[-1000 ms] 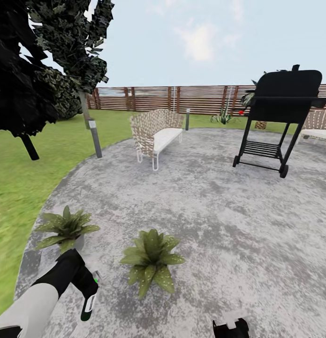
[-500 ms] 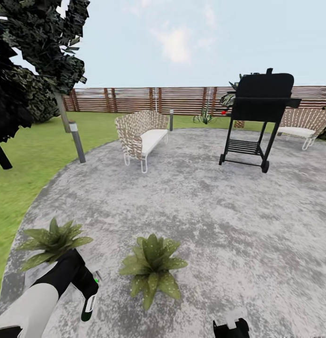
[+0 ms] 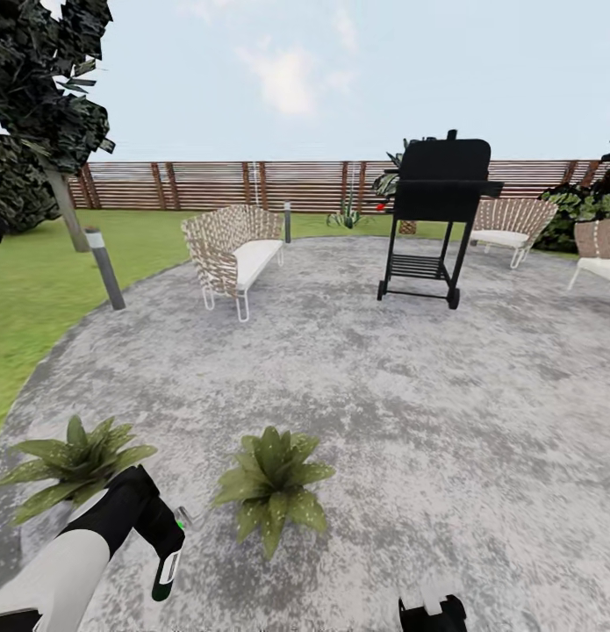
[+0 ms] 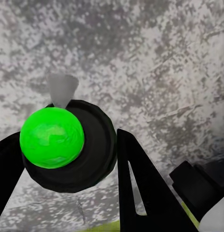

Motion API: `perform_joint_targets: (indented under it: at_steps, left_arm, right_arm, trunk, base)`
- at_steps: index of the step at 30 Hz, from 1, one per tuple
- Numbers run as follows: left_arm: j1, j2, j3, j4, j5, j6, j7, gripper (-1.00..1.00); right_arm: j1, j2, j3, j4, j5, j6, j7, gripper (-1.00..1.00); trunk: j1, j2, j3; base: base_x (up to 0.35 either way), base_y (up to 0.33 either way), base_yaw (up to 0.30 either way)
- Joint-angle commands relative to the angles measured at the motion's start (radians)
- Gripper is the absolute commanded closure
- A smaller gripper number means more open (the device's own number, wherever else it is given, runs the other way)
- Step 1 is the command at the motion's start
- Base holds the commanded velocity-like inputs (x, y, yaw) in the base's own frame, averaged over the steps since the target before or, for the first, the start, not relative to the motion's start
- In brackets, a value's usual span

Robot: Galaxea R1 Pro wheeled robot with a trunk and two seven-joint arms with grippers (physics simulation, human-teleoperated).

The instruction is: Pick up the pesticide atomizer in the garden and spray insectifuge to fully cover both potted plants in the garden.

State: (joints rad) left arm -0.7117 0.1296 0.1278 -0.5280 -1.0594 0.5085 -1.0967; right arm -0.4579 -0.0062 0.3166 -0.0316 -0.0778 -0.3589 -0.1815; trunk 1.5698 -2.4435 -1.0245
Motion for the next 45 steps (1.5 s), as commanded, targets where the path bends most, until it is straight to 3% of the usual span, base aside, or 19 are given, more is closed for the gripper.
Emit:
perform_joint_targets:
  at_steps: [1,20,33,37,39,40,41,43,44,45]
  left_arm:
    - [0.0,-0.001,0.005,-0.002,-0.005,0.008,-0.006,1.0]
    - [0.0,-0.001,0.004,-0.001,-0.005,0.008,-0.003,1.0]
    - [0.0,-0.002,0.004,-0.001,-0.005,0.008,-0.005,1.0]
    - [0.025,-0.001,-0.001,-0.002,-0.004,0.009,-0.021,1.0]
    - [0.019,0.0,-0.008,-0.002,-0.018,0.018,-0.088,1.0]
    - [0.017,0.001,-0.01,-0.008,-0.036,0.021,-0.154,1.0]
    - [0.007,0.0,-0.02,-0.016,-0.087,0.026,-0.228,1.0]
    - [-0.045,-0.008,-0.031,-0.021,-0.259,0.08,-0.353,1.0]
    - [-0.059,-0.011,-0.032,-0.022,-0.297,0.095,-0.382,1.0]
    - [-0.065,-0.012,-0.032,-0.022,-0.312,0.102,-0.395,1.0]
  right_arm:
    - [-0.001,0.0,0.009,0.001,-0.008,-0.003,-0.003,-1.0]
    - [-0.001,0.001,0.009,0.001,-0.008,-0.003,-0.003,-1.0]
    - [-0.001,0.002,0.009,0.001,-0.006,-0.005,-0.003,-1.0]
    - [-0.001,-0.001,0.008,0.001,-0.006,-0.005,-0.003,-1.0]
    - [-0.001,0.0,0.008,0.001,-0.006,-0.004,-0.003,-1.0]
    - [-0.001,0.0,0.008,0.001,-0.006,-0.003,-0.003,-1.0]
    - [-0.001,0.0,0.009,0.001,-0.007,-0.003,-0.003,-1.0]
    - [-0.001,0.0,0.009,0.001,-0.007,-0.003,-0.003,-1.0]
    - [-0.001,0.0,0.009,0.001,-0.007,-0.003,-0.003,-1.0]
    - [-0.001,0.0,0.009,0.001,-0.007,-0.003,-0.003,-1.0]
  trunk:
    - [-0.001,0.0,0.0]
    - [-0.001,0.0,0.0]
    - [-0.001,0.0,0.0]
    - [-0.001,0.0,0.0]
    - [-0.001,0.0,0.0]
    - [-0.001,0.0,0.0]
    - [-0.001,0.0,0.0]
    - [-0.001,0.0,0.0]
    - [-0.001,0.0,0.0]
    - [-0.001,0.0,0.0]
  base:
    - [-0.16,0.282,-0.257]
    - [-0.009,0.297,-0.26]
    - [0.0,0.019,-0.151]
    - [0.0,0.0,0.0]
    - [0.0,0.0,0.0]
    - [0.0,0.0,0.0]
    - [0.0,0.0,0.0]
    - [0.0,0.0,0.0]
    - [0.0,0.0,0.0]
    - [0.0,0.0,0.0]
